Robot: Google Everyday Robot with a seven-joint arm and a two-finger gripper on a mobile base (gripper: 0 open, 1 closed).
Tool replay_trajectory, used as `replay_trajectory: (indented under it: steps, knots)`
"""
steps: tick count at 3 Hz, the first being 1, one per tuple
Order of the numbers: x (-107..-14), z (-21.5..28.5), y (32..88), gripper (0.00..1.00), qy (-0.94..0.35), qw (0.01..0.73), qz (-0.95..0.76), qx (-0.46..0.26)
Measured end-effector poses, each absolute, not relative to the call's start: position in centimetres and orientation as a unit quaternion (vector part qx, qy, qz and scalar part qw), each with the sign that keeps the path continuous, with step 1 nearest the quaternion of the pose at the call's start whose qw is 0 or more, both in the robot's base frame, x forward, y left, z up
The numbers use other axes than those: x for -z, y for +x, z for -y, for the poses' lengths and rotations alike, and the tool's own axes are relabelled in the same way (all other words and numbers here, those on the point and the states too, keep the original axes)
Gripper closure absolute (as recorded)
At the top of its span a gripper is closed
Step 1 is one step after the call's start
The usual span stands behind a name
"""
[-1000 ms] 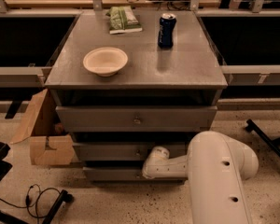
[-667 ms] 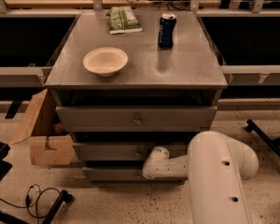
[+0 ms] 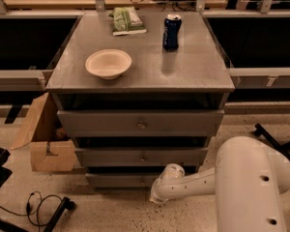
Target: Close middle drawer
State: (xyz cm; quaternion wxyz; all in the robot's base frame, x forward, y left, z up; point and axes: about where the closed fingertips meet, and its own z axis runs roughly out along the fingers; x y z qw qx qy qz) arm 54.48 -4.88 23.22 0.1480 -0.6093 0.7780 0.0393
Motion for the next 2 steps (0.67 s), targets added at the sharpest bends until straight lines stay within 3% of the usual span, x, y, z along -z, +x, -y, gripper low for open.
replay_trajectory:
  steps: [1,2]
  knots:
    - [-26.6,8.5,47.8,1.0,-0.624,0.119,-0.77,-0.059]
    - [-30.3,15.4,41.4,1.0,-0.625,0.062,-0.776,-0.053]
